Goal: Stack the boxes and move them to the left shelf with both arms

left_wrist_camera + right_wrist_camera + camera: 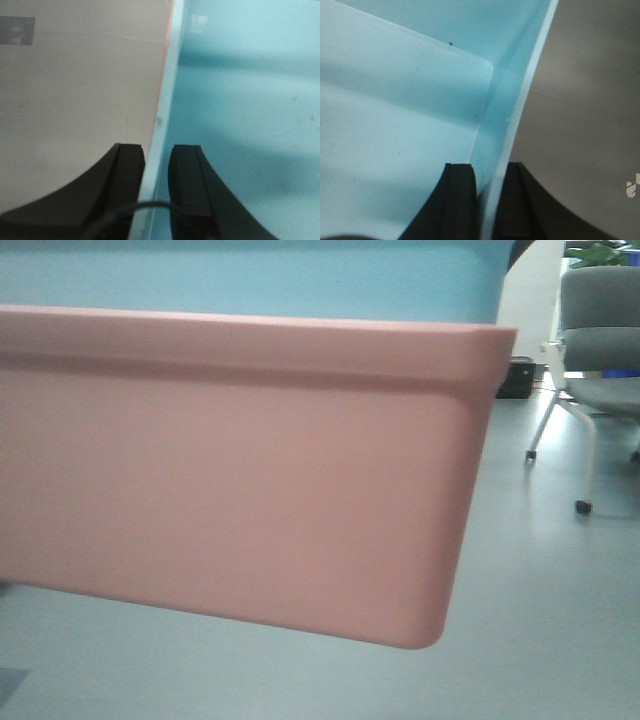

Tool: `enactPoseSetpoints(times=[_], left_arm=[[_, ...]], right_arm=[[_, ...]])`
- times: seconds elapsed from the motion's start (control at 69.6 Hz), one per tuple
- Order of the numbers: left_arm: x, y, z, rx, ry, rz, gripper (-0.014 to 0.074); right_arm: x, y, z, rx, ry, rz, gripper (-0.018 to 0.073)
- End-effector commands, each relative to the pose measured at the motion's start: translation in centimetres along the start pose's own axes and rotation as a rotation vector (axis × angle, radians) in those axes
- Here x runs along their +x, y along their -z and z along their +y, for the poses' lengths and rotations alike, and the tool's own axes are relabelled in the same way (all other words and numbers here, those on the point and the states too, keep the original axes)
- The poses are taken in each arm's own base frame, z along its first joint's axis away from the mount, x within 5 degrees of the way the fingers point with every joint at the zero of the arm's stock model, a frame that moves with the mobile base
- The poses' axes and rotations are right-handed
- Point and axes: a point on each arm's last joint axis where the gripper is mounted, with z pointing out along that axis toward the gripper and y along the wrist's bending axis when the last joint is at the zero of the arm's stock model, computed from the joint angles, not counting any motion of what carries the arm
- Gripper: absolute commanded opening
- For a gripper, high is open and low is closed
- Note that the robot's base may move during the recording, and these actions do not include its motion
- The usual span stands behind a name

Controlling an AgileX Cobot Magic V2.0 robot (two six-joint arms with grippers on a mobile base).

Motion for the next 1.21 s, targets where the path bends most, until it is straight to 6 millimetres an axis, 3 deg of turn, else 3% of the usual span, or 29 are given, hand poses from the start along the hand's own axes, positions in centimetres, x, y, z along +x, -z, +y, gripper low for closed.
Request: enactPoseSetpoints(times=[0.0, 1.193], left_arm=[[-1.56, 3.76, -3.00, 0.309, 0.030, -0.199, -0.0012], [-1.56, 3.76, -3.00, 0.309, 0.030, -0.199, -0.0012]], right_arm=[[-2.40, 2.81, 2.09, -0.283, 0.004, -0.234, 0.0058], [-2.40, 2.81, 2.09, -0.283, 0.004, -0.234, 0.0058]])
